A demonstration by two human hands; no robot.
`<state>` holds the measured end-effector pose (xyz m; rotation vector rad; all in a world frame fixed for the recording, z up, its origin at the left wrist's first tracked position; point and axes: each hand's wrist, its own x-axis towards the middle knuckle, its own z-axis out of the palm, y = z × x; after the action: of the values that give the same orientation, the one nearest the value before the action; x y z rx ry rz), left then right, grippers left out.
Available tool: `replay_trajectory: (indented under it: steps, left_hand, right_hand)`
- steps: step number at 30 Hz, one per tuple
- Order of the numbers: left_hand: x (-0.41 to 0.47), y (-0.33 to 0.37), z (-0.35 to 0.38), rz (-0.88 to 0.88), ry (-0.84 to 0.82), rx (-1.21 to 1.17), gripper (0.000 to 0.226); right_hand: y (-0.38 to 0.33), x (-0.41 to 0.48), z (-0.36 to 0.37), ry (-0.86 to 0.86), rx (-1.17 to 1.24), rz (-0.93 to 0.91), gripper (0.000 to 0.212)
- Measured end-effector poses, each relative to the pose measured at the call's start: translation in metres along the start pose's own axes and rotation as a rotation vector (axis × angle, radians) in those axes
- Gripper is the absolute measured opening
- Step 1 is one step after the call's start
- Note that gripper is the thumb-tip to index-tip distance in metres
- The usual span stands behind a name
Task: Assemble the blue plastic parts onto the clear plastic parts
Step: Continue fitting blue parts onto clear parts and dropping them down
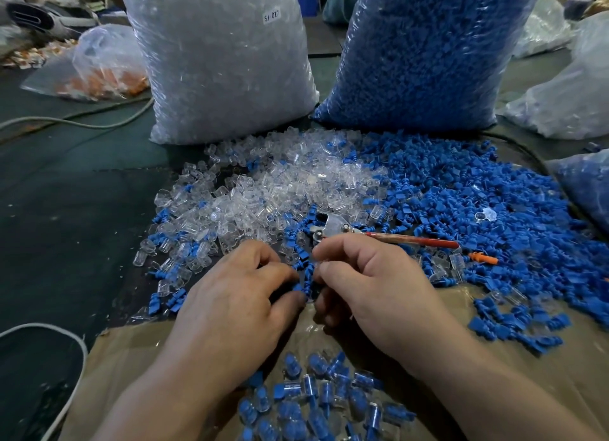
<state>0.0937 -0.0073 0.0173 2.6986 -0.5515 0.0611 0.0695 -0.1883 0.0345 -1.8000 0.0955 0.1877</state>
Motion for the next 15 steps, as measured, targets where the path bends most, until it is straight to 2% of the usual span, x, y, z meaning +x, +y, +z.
replay_trajectory:
  steps: [2,4,6,9,11,13,15]
  left_hand:
    - [0.0003,0.0034,0.0008,-0.028,0.007,-0.007,0.044]
    - [0.0012,0.0064,0.0022,-0.059,0.030,-0.036,0.031]
    - [0.0027,0.0073,0.0032,-0.084,0.032,-0.074,0.021]
    - [0.0021,0.0050,0.0050,-0.093,0.045,-0.147,0.020]
    - [0.0001,0.0052,0.0040,-0.106,0.117,-0.252,0.016]
    - [-0.0024,0.0063,0.0023,-0.182,0.189,-0.508,0.017]
    - [-0.0045,0.0095,-0.0002,-0.243,0.196,-0.789,0.032]
  right_hand:
    - [0.0035,0.0019,0.0011,0.020,-0.154,-0.041,0.012]
    - [0.0054,0.0034,0.0026,0.039,-0.328,-0.093,0.011]
    - [0.0057,0.0037,0.0037,0.047,-0.364,-0.108,0.011]
    - [0.0058,0.0036,0.0030,0.040,-0.185,-0.067,0.012]
    - [0.0027,0.0026,0.0025,0.014,0.003,-0.021,0.015]
    - [-0.0004,0.0010,0.0020,-0.034,0.228,0.021,0.018]
    - [-0.0020,-0.0007,0.0000,-0.095,0.380,0.049,0.017]
